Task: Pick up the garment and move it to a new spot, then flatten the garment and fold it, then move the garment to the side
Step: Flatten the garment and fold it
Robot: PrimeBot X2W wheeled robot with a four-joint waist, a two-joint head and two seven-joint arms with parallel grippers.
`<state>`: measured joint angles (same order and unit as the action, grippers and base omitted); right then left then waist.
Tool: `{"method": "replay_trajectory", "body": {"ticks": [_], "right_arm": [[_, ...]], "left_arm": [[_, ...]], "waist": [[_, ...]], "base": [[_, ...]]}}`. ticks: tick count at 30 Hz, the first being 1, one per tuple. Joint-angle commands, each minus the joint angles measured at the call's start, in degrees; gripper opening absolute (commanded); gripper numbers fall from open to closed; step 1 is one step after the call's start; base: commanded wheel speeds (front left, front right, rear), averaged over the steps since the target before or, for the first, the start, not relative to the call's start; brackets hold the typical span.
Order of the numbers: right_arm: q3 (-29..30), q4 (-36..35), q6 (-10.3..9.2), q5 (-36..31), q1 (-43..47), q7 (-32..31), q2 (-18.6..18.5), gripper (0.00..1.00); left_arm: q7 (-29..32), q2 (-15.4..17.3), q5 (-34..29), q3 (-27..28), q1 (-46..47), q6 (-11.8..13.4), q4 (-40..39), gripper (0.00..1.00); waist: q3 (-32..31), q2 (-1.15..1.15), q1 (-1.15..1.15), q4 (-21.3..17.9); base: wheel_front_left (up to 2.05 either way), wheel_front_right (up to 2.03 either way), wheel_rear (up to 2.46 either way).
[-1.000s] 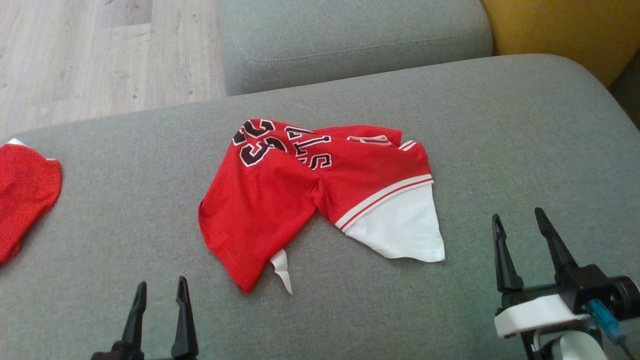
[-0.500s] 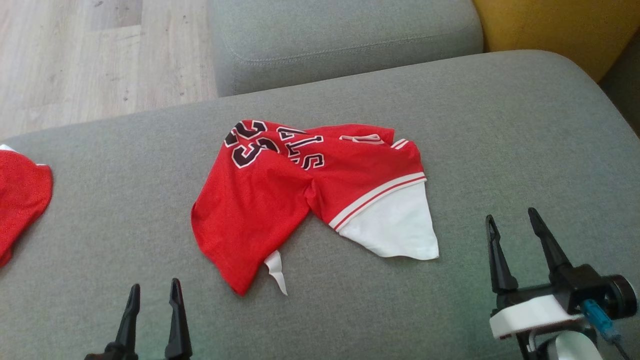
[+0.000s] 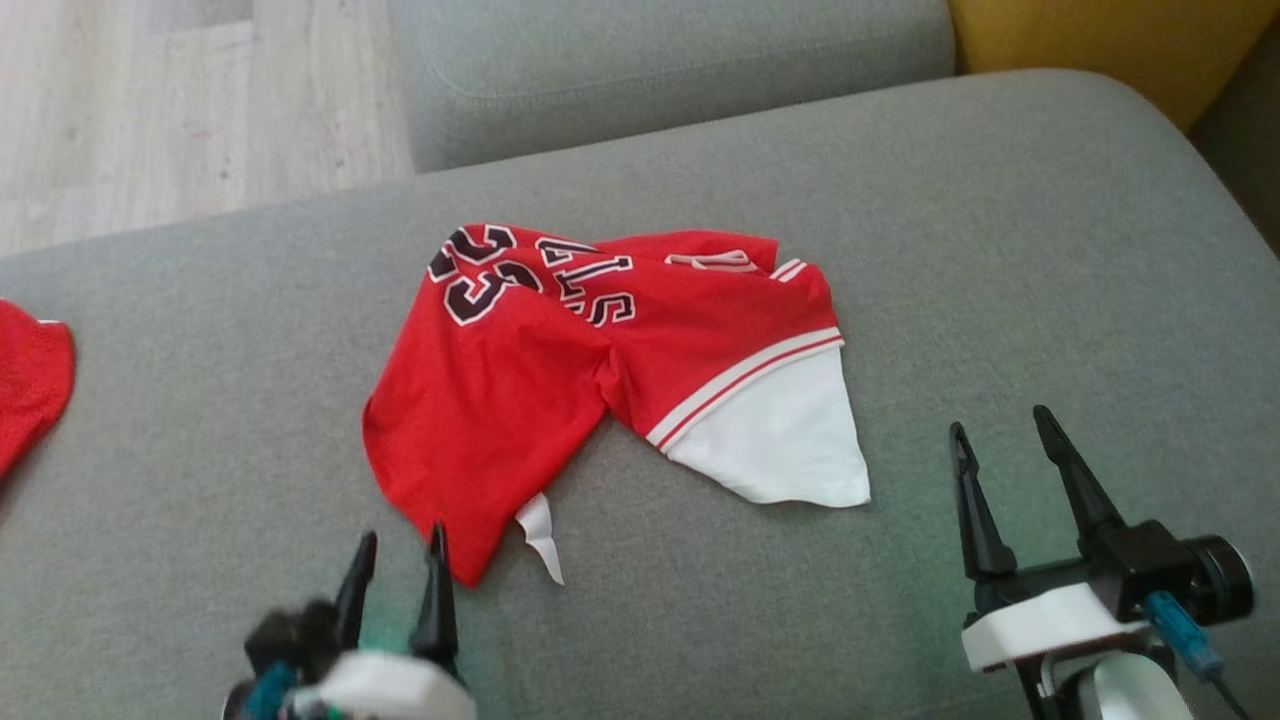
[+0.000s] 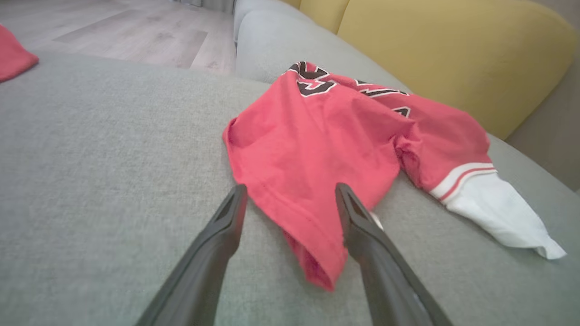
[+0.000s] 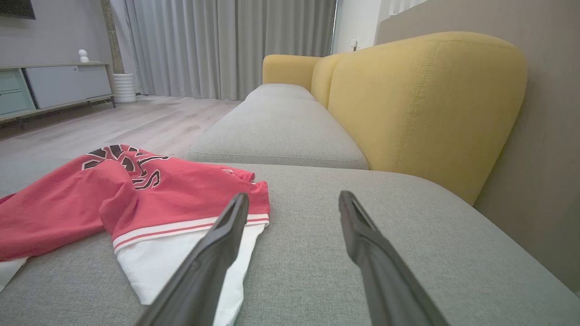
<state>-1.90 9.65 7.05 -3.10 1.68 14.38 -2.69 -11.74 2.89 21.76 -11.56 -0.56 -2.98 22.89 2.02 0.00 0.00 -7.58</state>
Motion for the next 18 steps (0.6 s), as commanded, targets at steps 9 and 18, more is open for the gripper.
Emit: {"method": "replay_trajectory", "body": {"ticks": [9, 18], "right_arm": [[-2.65, -2.23, 0.44, 0.36, -3.79, 0.62, -0.19, 1.00], [-2.93, -2.47, 0.44, 0.58, -4.87, 0.62, -0.19, 1.00]], "left_arm": [[5.63, 1.22, 2.89, 2.60, 14.24, 3.15, 10.84, 1.00], [4.12, 2.73, 3.32, 4.32, 19.87, 4.98, 18.74, 1.00]], "waist": [[2.39, 0.00, 0.00, -1.83], [4.24, 0.00, 0.00, -2.71]], "base": [[0.00, 0.00, 0.00], [0.00, 0.00, 0.00]]}}
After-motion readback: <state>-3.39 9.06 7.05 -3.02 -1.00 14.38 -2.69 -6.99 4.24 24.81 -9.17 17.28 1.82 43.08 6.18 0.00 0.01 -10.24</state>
